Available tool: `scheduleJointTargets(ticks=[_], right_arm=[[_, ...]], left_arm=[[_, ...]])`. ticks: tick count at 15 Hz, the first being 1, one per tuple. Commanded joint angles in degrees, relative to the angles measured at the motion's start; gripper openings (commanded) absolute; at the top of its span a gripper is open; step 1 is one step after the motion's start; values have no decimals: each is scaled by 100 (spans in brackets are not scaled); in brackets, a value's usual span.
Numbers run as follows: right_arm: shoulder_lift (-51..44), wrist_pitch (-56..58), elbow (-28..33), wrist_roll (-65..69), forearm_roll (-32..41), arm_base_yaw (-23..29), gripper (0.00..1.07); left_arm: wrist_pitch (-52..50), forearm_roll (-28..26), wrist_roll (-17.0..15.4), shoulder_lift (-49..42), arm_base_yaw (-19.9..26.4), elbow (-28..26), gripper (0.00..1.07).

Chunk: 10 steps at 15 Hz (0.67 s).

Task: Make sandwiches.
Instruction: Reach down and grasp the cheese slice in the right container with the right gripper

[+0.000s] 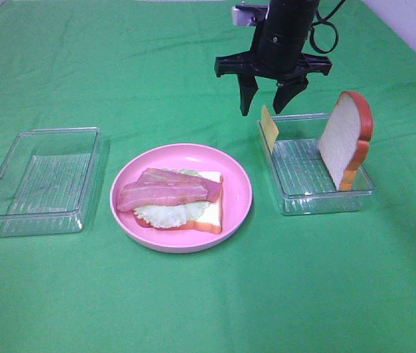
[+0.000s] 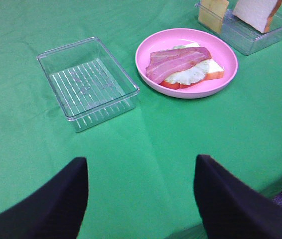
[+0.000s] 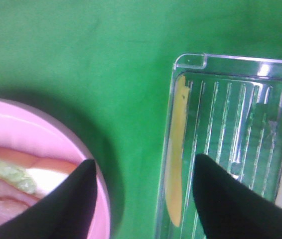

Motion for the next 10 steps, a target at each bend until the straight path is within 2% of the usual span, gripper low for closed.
scheduleJointTargets(ticks=[1, 3, 10], right_arm=[[183, 281, -34, 57, -212, -23, 54], [183, 275, -34, 57, -241, -23, 50], [189, 281, -34, -34, -241, -23, 49]], left_arm=[[-57, -34, 11, -126, -11, 6, 60], [-57, -34, 11, -126, -11, 6, 60], [-57, -34, 11, -126, -11, 6, 60]])
